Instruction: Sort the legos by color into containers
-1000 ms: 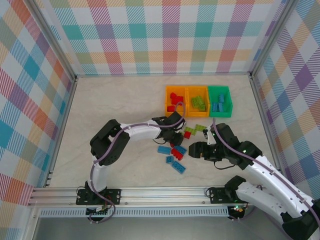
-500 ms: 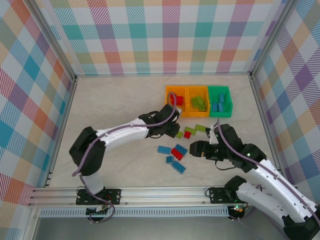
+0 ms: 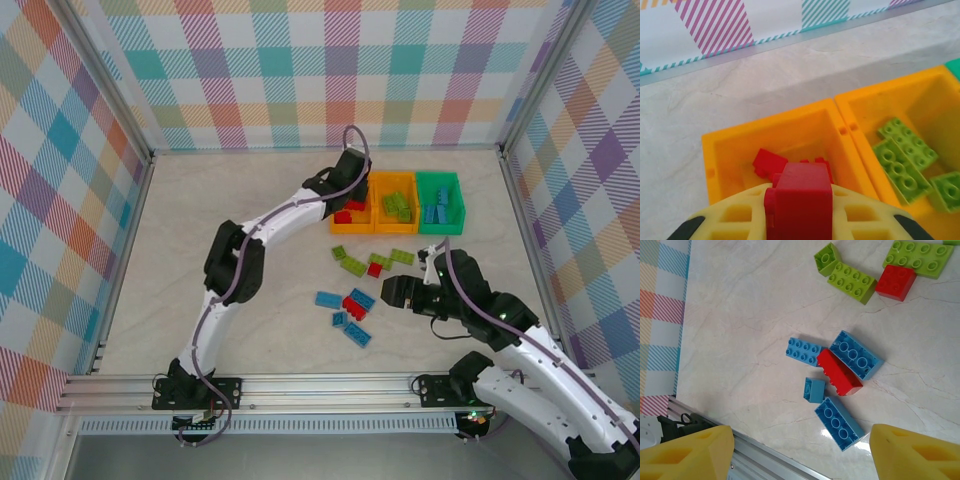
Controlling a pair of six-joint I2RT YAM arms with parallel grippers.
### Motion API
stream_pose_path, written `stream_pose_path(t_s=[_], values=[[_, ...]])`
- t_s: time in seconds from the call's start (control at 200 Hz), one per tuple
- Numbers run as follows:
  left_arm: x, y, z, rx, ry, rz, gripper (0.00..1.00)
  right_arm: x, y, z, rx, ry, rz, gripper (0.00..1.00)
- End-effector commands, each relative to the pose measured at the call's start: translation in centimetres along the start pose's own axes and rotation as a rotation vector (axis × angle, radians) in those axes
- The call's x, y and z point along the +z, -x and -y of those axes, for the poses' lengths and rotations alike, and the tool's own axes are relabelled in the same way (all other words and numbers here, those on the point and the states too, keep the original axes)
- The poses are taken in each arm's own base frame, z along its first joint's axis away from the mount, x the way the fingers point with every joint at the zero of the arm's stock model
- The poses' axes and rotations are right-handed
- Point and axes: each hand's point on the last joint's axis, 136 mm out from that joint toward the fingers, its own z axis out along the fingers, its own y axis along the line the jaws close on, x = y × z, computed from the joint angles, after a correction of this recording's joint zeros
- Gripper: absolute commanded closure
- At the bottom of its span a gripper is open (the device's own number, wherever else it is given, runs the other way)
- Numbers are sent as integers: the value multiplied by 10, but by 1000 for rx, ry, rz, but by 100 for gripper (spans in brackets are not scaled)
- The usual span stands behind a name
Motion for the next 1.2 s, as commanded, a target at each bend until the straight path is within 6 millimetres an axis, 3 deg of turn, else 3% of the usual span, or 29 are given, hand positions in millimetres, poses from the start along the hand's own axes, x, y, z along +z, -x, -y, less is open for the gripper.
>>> stream_pose_path(t_s=[0.0,0.035,0.16,0.275,0.335,0.45,0.54,0.65,0.75,0.89,1.01,1.195], values=[[-12,20,-1,18,0,9,62,-4,-6,7,11,-22,-1,28],[-16,23,0,13,-14,13,57,-5,-6,9,13,-27,3,27],[-45,33,3,-29,-68,29,55,-2,-6,13,14,-40,9,27],[-90,33,5,-62,-147,60,54,5,-5,15,2,-46,11,27],[-125,33,6,-85,-192,118,54,10,-1,16,-22,-60,17,27],[-193,9,9,-75,-279,164,54,24,9,17,-91,-98,11,26],[-244,-17,7,-14,-330,166,54,42,18,5,-139,-78,-17,25],[-292,-61,-5,76,-340,129,52,70,34,-7,-212,-62,-36,23],[-326,-96,-20,132,-350,84,50,100,51,-5,-258,-124,-56,22],[-358,-140,-37,190,-400,-20,41,140,75,-6,-288,-176,-60,24],[-361,-174,-41,240,-432,-67,20,172,90,-4,-324,-202,-52,24],[-359,-184,-26,276,-475,-92,4,217,102,3,-367,-261,-103,23]])
